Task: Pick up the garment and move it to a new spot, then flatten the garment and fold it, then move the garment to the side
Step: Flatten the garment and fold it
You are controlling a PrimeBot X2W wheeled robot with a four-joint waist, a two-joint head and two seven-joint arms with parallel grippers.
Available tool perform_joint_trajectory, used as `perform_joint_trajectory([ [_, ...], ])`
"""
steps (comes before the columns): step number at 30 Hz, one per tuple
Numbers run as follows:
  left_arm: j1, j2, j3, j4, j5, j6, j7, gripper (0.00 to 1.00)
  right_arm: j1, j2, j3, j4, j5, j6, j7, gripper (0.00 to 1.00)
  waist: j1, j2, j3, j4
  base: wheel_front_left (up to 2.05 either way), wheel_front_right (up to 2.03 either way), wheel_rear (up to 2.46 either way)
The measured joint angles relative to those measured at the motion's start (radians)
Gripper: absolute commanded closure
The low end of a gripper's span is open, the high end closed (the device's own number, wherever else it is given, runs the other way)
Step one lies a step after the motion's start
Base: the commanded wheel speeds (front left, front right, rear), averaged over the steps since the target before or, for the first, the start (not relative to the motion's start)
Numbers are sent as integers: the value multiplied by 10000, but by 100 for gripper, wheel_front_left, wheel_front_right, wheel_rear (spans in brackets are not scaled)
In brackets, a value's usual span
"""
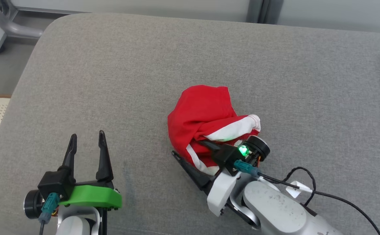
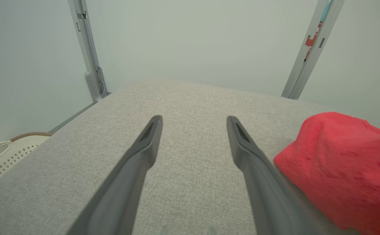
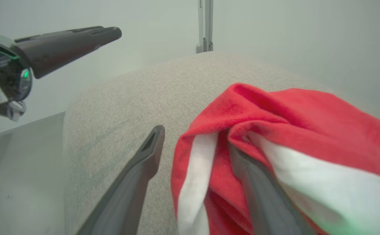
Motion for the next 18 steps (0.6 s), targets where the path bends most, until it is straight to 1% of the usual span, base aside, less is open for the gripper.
perform_joint_trajectory([
  [7, 23, -4, 184, -13, 63, -13, 0, 0, 1193, -711, -1300, -1580, -470, 0, 0, 0, 0, 0, -164, -485, 0, 0, 0],
  [12, 144, -4, 374, -77, 136, -36, 0, 0, 1960, -1279, -2481, -2604, -660, 0, 0, 0, 0, 0, -274, -778, 0, 0, 0],
  [15, 212, -2, 479, -100, 150, -54, 0, 0, 2122, -1555, -3225, -2976, -713, 0, 0, 0, 0, 0, -319, -922, 0, 0, 0],
  [18, 217, -4, 470, -105, 151, -63, 0, 0, 2112, -1760, -3716, -3062, -779, 0, 0, 0, 0, 0, -357, -995, 0, 0, 0],
])
